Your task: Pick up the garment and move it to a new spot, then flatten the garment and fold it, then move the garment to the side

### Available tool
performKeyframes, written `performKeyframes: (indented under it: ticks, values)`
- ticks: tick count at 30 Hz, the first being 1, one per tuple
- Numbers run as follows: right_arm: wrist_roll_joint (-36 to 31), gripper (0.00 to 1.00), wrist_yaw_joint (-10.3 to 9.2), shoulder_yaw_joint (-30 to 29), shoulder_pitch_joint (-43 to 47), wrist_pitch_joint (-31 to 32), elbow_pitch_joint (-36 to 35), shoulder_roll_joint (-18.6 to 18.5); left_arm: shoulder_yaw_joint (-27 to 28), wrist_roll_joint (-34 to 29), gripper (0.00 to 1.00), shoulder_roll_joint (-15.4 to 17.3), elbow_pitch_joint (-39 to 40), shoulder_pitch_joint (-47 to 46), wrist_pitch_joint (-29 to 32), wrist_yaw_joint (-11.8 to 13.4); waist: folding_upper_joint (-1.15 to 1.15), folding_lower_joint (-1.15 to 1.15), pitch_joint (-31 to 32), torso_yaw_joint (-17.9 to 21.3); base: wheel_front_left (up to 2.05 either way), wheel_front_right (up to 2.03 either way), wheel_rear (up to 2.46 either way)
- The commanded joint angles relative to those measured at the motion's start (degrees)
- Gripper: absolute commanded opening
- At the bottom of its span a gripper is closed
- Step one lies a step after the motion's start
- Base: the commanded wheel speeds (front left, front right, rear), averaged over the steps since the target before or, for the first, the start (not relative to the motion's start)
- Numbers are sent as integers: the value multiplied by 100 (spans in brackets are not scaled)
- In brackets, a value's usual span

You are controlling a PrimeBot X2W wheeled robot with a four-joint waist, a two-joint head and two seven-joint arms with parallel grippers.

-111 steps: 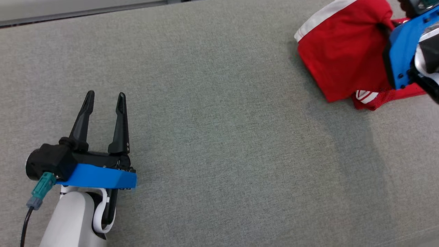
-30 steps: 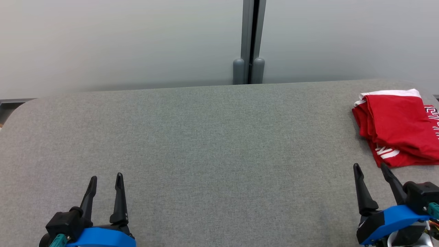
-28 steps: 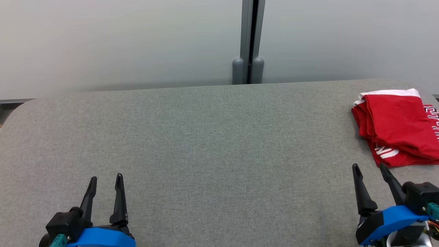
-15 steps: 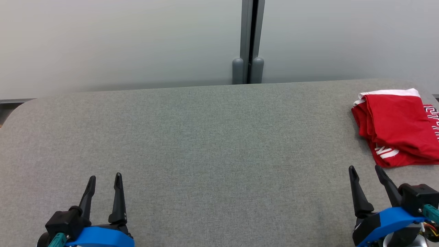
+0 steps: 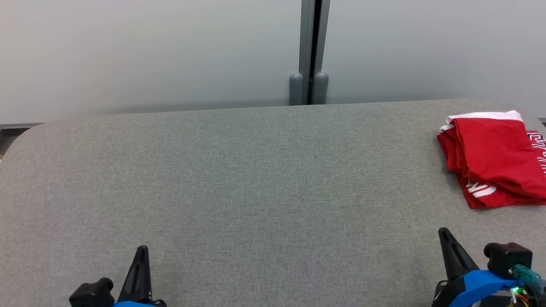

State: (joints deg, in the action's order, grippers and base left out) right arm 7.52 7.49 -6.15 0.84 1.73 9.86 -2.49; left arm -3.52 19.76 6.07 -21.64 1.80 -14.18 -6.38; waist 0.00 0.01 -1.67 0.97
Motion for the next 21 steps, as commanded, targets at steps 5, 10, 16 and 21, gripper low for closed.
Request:
performKeyframes:
  ticks: [5,10,16,21]
  values:
    - [829,0,0,-24,-108,52,-26,-15,119,686,0,-4,133,-140,187,-12,0,0,8,-5,0,0,0]
    - [1378,0,0,-18,-149,74,-5,-17,183,1156,0,-26,184,-192,320,-20,0,0,14,-9,0,0,0]
    - [1896,0,0,-16,-192,101,20,-20,242,1600,0,-47,230,-242,447,-27,0,0,20,-13,0,0,0]
    - [2385,0,0,-16,-235,126,45,-22,298,2020,0,-66,272,-288,565,-34,0,0,26,-17,0,0,0]
